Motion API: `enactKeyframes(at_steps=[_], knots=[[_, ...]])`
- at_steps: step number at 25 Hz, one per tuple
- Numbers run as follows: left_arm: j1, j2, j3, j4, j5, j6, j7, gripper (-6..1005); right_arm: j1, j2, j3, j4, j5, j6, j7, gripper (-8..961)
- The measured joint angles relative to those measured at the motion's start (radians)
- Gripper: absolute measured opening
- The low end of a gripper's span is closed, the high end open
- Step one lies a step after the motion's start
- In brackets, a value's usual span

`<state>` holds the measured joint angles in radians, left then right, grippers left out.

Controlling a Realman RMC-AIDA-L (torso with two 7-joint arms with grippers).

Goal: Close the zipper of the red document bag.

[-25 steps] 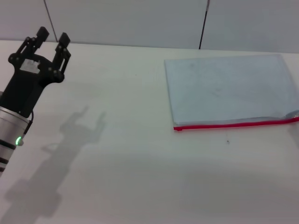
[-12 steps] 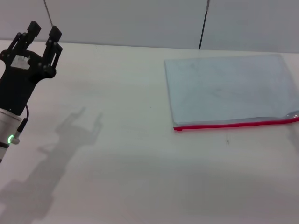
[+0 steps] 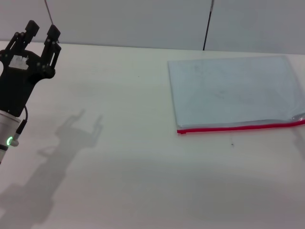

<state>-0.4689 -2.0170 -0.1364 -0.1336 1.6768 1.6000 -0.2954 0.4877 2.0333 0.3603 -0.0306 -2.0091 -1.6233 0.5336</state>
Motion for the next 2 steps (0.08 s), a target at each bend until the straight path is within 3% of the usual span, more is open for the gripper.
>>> enactKeyframes(at_steps=[2], knots=[[0.000, 0.000, 0.000, 0.000, 0.000, 0.000, 0.000, 490, 0.000, -0.001, -0.001, 0.000, 0.000, -0.001, 0.000, 652]])
